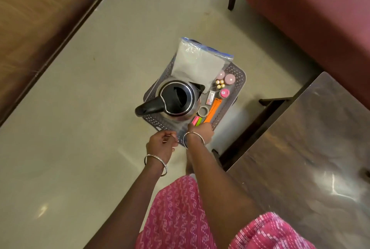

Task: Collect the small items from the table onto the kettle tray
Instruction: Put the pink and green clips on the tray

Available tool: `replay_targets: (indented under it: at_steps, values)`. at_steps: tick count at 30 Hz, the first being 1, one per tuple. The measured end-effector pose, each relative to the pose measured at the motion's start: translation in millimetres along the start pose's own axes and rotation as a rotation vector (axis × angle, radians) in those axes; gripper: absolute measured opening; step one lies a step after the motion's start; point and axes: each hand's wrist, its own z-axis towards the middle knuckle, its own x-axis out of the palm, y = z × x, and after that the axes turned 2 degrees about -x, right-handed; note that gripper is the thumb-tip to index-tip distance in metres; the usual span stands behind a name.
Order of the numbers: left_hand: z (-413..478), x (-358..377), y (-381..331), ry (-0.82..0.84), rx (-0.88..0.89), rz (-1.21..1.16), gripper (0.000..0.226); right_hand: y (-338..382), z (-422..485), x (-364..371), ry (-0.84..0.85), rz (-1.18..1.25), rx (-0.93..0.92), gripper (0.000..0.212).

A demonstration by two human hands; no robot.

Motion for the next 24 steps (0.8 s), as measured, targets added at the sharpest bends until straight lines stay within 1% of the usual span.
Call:
replay_targets:
  at_steps: [2, 5, 10, 16, 19, 21, 24]
  values:
    - [2, 3, 2, 0.006, -0.016, -0.01, 0.009, 1, 4, 6, -0.003, 0.002, 0.01, 0.032]
    - [4, 5, 3, -0.002, -0.025, -0.001, 0.01, 2, 8, 13, 0.014, -0.014, 0.031, 0.037]
    - [10, 1, 3, -0.031, -0.007, 0.018, 0.014, -2, 12, 18, 0.012, -0.01, 0.036, 0.042]
    - [12, -2, 1, -0.025, 0.008, 0.018, 0.009, -4, 9, 18, 0.024, -0.02, 0.002, 0.048]
    - [7, -1, 2, -0.017, 0.022, 0.013, 0.01, -7, 1, 13, 0.015, 0.004, -0.01, 0.04]
    - [0, 0, 4, -0.009, 0.034, 0.011, 0.011, -12, -5, 5, 0.004, 0.033, -0.031, 0.031]
    - [-13, 2, 7, 0.01, 0.057, 0.02, 0.01, -26, -18, -13, -0.001, 0.136, -0.132, 0.014]
